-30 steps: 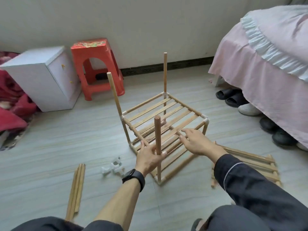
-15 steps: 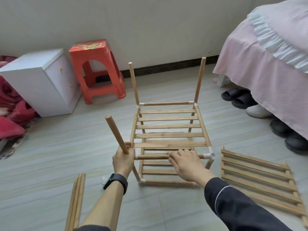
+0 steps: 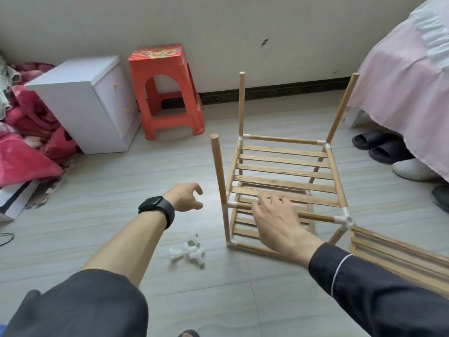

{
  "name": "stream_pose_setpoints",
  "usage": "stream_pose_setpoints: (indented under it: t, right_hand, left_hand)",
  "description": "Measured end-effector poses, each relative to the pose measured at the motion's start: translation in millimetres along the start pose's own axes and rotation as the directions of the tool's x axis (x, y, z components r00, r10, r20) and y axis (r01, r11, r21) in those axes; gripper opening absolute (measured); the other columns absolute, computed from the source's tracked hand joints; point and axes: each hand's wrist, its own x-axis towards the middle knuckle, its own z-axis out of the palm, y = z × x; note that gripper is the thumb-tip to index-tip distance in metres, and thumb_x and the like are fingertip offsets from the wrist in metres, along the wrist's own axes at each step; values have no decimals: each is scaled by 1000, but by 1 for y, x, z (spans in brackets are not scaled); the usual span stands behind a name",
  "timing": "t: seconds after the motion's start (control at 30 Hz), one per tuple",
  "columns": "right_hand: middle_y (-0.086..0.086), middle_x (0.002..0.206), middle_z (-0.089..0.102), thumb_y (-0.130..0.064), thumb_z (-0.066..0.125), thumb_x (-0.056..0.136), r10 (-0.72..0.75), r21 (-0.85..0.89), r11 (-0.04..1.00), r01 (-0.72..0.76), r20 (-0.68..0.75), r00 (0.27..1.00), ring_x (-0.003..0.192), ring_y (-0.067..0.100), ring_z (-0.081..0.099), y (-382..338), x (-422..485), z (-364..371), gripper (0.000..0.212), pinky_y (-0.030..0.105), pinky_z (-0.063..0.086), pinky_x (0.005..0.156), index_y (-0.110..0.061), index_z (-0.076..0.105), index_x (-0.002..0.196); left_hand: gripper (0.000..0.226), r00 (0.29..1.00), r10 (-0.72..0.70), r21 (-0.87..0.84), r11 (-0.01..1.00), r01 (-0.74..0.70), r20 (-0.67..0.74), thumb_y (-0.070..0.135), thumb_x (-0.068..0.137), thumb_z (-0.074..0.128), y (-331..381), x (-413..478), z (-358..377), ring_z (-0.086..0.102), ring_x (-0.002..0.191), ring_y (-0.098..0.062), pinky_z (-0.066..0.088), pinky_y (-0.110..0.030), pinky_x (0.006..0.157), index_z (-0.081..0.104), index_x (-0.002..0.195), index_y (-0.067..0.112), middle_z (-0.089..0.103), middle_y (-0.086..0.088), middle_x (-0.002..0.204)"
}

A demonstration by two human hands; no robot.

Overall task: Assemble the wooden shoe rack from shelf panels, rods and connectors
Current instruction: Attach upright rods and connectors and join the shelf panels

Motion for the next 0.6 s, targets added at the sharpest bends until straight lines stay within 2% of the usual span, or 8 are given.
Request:
stream_pose_setpoints:
  t: [0.1, 0.17, 0.23, 0.33, 0.4, 0.43, 0.5, 0.6]
  right_hand:
    - [10, 113, 56, -27, 52, 92, -195, 80, 978, 193, 26, 980, 94, 29, 51, -53, 15, 8, 27, 39, 38, 69, -16, 57, 116]
    - [9, 113, 58, -30, 48, 96, -228, 133, 968, 212, 123, 966, 99, 30, 55, -85, 32, 31, 25, 40, 38, 69, -17, 57, 115]
    - [8, 115, 60, -35, 44, 98, -177, 319, 945, 68, 323, 930, 102, 30, 57, -111, 50, 66, 28, 37, 43, 73, -18, 57, 116]
    - [5, 103, 63, -32, 46, 97, -136, 597, 746, -297, 571, 809, 98, 25, 59, -142, 67, 125, 20, 31, 41, 68, -18, 60, 99]
    - [10, 121, 63, -29, 45, 99, -124, 612, 704, -361, 605, 786, 113, 26, 59, -156, 74, 157, 29, 30, 44, 79, -14, 62, 118]
    - [13, 138, 57, -29, 43, 101, -106, 596, 720, -355, 600, 793, 127, 28, 54, -159, 77, 172, 40, 31, 43, 93, -11, 56, 134]
    - [14, 162, 30, -32, 37, 104, -91, 545, 781, -305, 582, 808, 148, 30, 32, -161, 82, 195, 56, 34, 30, 115, -7, 35, 153]
    - [9, 170, -12, -37, 29, 105, -109, 366, 921, -132, 569, 815, 157, 28, -4, -155, 80, 224, 68, 47, 10, 124, -11, 3, 162]
  left_hand:
    - [41, 993, -106, 71, 991, 110, -56, 37, 94, 63, -50, -16, 5, 60, 115, -20, 49, -37, 98, 55, 133, 27, 67, 3, 123]
    - [42, 984, -180, 15, 984, 180, -7, 37, 94, 61, -88, -26, 25, 58, 119, -22, 47, -35, 101, 55, 134, 25, 66, 1, 127]
    - [44, 965, -258, -43, 965, 260, 53, 35, 95, 60, -124, -35, 57, 55, 125, -24, 45, -33, 103, 54, 136, 22, 61, -3, 136]
    - [47, 927, -341, -110, 927, 360, 157, 32, 97, 56, -170, -48, 114, 42, 140, -27, 39, -39, 112, 49, 141, 18, 43, -3, 154]
    - [49, 894, -411, -146, 888, 437, 178, 32, 97, 55, -193, -55, 148, 50, 132, -27, 44, -40, 108, 47, 143, 19, 51, -5, 146]
    - [50, 876, -449, -150, 868, 474, 175, 33, 97, 54, -203, -57, 162, 52, 129, -27, 46, -39, 105, 46, 144, 20, 53, -5, 144]
    - [50, 843, -508, -129, 837, 531, 174, 34, 97, 52, -219, -57, 186, 54, 127, -27, 48, -38, 101, 44, 144, 22, 53, -5, 143]
    - [41, 800, -586, -66, 800, 597, 129, 37, 98, 49, -231, -51, 212, 60, 117, -28, 50, -35, 85, 48, 136, 22, 59, -4, 131]
